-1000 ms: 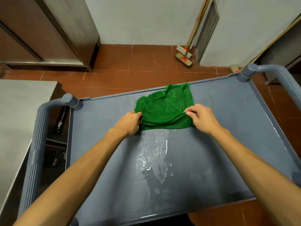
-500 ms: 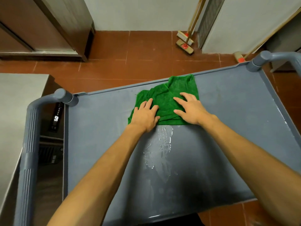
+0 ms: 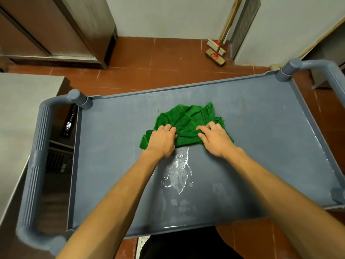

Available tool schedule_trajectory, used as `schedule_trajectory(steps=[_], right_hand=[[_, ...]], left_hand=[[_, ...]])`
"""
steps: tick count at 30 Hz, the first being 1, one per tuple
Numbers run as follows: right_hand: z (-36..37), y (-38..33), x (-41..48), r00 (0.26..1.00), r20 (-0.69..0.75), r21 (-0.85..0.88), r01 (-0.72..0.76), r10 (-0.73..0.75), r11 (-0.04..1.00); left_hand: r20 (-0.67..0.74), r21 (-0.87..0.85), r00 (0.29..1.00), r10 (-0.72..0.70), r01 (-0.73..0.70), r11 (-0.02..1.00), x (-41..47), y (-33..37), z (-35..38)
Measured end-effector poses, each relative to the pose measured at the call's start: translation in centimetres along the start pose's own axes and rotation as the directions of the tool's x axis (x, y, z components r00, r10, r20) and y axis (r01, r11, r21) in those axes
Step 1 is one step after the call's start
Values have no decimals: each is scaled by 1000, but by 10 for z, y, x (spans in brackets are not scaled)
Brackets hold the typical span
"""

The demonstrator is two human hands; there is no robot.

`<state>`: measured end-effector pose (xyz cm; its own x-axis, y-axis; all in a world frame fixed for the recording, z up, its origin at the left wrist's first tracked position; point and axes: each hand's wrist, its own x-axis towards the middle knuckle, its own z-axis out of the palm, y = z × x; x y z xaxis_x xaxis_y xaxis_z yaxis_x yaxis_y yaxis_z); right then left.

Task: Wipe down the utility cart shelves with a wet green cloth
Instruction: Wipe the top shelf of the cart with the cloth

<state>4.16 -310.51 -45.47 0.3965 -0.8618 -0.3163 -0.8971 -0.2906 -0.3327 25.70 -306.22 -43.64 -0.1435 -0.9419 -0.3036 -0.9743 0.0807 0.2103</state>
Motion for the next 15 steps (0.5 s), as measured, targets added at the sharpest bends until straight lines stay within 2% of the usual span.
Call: schedule_trajectory(steps=[15], right_hand=[[32,-14,-92,995,97,57,9,-15,998]], left_hand=[[71,-85,993,-97,103,991,-79,29,22]])
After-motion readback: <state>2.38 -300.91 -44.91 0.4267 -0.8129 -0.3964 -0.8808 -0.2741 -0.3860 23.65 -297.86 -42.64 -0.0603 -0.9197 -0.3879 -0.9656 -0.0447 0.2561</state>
